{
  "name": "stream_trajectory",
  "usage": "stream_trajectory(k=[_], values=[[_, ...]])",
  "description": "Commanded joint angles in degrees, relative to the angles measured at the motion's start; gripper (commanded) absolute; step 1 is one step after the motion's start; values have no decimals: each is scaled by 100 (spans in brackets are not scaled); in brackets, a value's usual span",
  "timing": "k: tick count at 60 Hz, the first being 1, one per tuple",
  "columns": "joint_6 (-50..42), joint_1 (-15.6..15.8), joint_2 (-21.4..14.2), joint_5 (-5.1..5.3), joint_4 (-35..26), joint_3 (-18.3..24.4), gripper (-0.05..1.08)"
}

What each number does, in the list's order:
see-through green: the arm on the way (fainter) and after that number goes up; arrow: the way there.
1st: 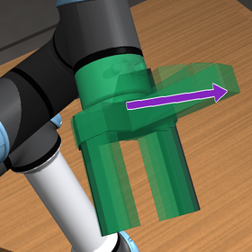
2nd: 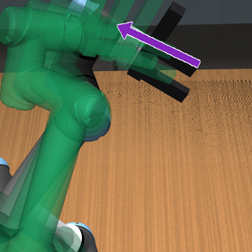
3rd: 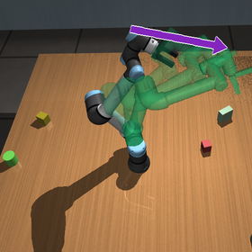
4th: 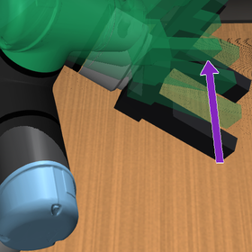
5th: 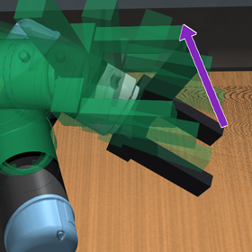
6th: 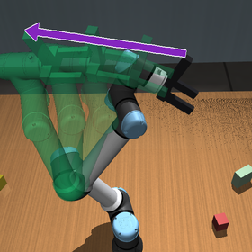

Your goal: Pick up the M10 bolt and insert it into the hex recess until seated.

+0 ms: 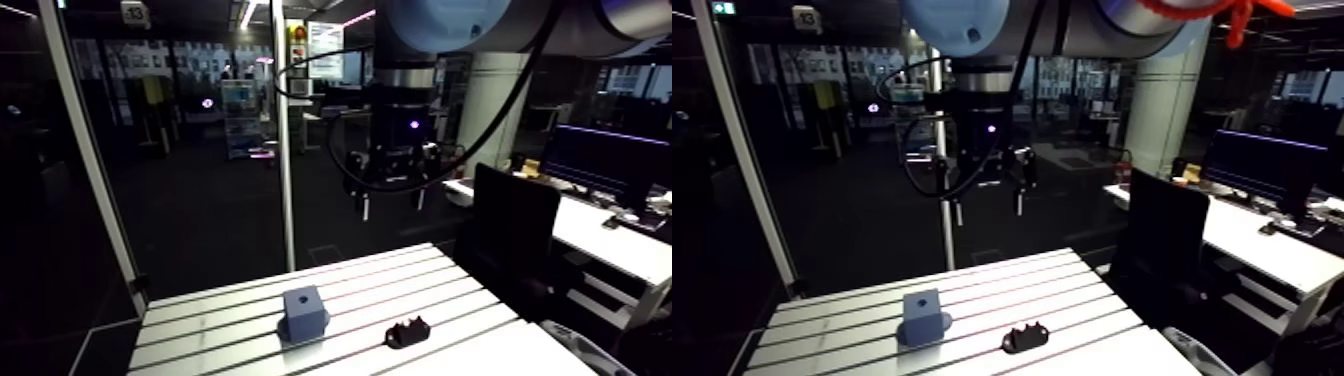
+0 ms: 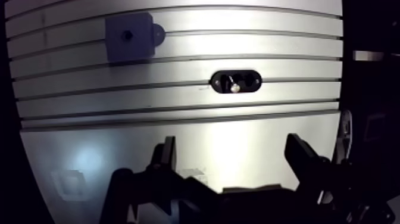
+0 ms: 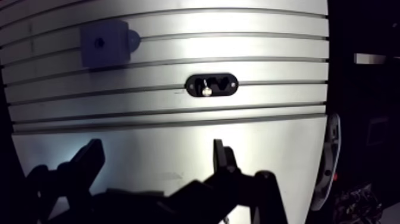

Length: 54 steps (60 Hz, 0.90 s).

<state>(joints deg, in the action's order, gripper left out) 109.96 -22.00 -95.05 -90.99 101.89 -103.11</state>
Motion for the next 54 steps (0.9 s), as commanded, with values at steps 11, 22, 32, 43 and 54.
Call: stream_trajectory(k=[11, 22, 32, 43, 54], values=[[831, -735, 319, 464, 478, -465, 1], [1103, -743, 504, 438, 802, -658, 1], [1173, -771, 679, 447, 1316, -961, 1], [1148, -771, 738, 412, 1883, -1202, 2], [1051, -771, 754, 420, 2224, -1413, 7]])
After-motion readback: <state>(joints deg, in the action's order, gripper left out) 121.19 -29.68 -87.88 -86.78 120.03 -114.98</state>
